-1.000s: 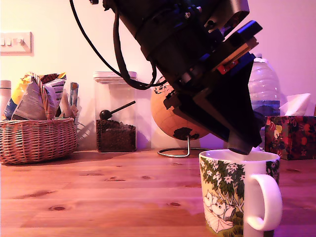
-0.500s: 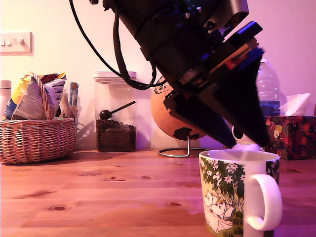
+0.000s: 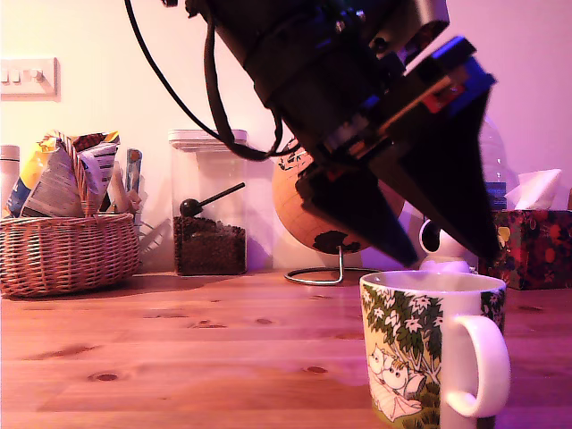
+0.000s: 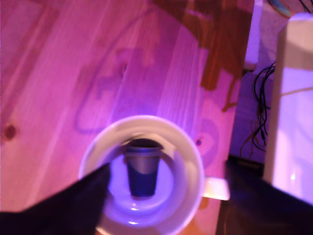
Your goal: Pick up the coffee capsules from the table one by one and drop them inside the nearest coffee cup
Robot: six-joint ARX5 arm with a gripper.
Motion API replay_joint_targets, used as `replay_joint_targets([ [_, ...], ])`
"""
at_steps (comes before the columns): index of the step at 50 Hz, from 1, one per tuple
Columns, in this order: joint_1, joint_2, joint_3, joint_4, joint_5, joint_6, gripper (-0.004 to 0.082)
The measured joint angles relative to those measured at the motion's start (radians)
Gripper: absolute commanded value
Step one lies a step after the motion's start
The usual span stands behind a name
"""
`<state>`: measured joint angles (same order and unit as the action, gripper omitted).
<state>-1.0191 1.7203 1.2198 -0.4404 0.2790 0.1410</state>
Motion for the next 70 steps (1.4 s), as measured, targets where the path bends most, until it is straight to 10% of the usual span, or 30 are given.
replay_joint_targets([
  [5, 0.006, -0.047, 0.0, 0.0, 0.0, 0.0, -0.0034],
  [29, 0.163, -0.308, -0.249, 0.243, -0.048, -0.061, -0.0019],
  [70, 0.695, -0.681, -0.744, 0.544, -0.083, -0.112, -0.0019],
])
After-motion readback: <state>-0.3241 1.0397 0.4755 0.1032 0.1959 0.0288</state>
